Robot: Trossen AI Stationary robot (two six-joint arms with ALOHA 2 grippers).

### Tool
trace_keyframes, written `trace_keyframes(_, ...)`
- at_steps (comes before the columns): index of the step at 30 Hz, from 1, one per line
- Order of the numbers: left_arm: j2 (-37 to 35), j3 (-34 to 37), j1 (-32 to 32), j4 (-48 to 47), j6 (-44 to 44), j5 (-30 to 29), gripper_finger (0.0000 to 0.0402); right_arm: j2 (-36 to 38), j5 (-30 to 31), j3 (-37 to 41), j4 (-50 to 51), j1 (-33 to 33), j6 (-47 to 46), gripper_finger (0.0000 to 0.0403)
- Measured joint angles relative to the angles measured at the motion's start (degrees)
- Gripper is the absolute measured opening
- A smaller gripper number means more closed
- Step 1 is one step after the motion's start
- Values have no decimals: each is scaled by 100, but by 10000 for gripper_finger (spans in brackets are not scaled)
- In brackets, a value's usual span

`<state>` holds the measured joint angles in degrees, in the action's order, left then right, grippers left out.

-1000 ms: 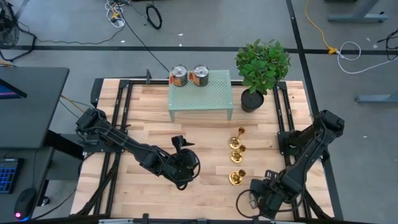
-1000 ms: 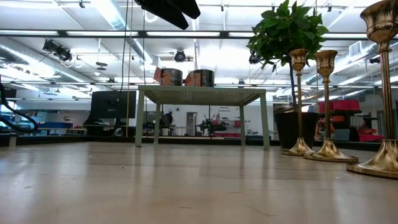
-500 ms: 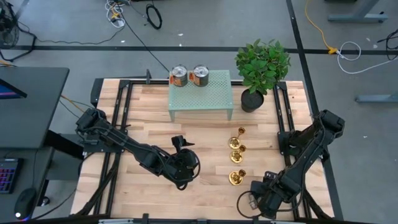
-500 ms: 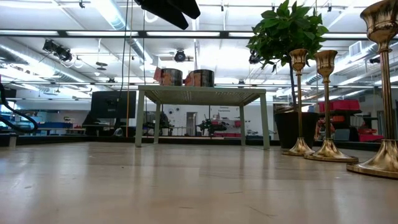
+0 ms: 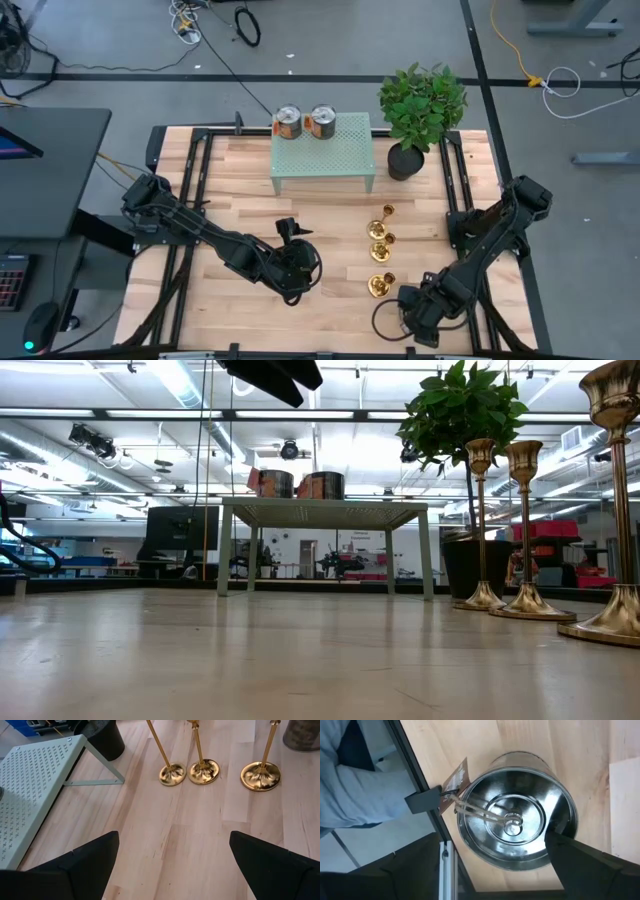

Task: Pick & Place candle stick holders
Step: Put the silver scented candle on the shelf aligned with the other silver scented candles

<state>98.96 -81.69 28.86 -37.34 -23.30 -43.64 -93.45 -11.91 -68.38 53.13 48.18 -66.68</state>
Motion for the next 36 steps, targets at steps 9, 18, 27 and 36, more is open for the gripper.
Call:
trace_keyframes(9, 0, 0, 0, 18, 4, 0, 390, -4, -413, 7, 108, -207, -28, 373)
trace_keyframes(18, 0, 0, -2, 45, 3, 0, 390, -7, -780, 9, 187, -225, 85, 373)
trace_keyframes(27, 0, 0, -4, 116, 3, -1, 390, 264, -271, -144, 308, -334, 440, 373)
trace_keyframes(36, 0, 0, -2, 187, 12, 0, 390, 333, 582, -203, 777, -154, 230, 373)
